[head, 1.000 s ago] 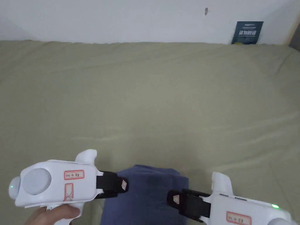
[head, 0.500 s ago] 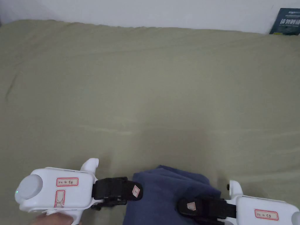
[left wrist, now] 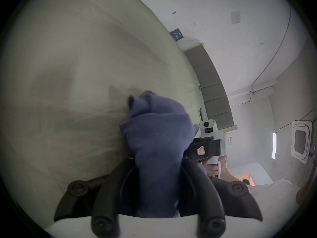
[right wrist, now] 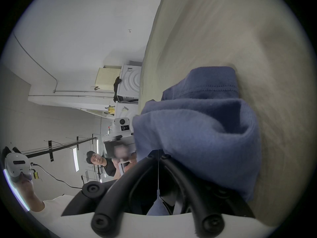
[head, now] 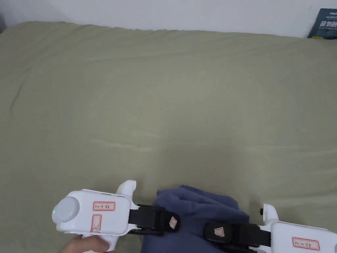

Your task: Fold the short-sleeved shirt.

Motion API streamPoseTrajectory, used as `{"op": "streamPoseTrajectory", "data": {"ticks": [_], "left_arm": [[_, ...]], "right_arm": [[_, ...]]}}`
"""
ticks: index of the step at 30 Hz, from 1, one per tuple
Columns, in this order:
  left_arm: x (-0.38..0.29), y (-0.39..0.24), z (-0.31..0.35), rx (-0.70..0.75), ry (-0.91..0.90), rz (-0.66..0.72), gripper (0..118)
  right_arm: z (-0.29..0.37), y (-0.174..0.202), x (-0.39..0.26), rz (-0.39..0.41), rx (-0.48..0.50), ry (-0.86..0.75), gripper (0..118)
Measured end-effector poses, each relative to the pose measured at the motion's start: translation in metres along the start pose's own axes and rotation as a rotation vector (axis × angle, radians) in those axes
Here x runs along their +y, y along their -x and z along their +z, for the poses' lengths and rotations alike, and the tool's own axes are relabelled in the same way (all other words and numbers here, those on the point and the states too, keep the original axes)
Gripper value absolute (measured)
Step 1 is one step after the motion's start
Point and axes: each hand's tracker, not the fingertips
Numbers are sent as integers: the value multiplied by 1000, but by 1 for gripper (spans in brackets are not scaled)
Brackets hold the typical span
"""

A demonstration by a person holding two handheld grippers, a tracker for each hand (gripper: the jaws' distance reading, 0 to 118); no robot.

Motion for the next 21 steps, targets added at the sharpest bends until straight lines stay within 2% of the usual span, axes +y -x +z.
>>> {"op": "streamPoseTrajectory", "data": {"ticks": [1, 2, 7, 10, 12, 14, 19, 21], "left_arm": [[-44, -16, -21, -33, 32, 34, 28], [-22, -17, -16, -30, 9, 21, 28], [-9, -26, -11, -33, 6, 9, 28], [6, -9, 25, -14, -15, 13, 28], [27, 28, 87, 36, -40, 12, 28], [51, 76, 173, 96, -75, 17, 28], [95, 217, 451, 285, -149, 46, 28], [93, 255, 528, 328, -165, 79, 28]], "right_arm": [[-1, 4, -1, 19, -22, -3, 2], [0, 5, -1, 41, -43, -1, 2], [5, 23, -5, 72, -97, -16, 2], [15, 37, -10, 102, -118, -47, 2], [22, 48, -14, 129, -127, -76, 2], [28, 59, -19, 179, -195, -134, 2], [36, 77, -30, 228, -278, -171, 2], [37, 84, -37, 235, -292, -180, 2]]}}
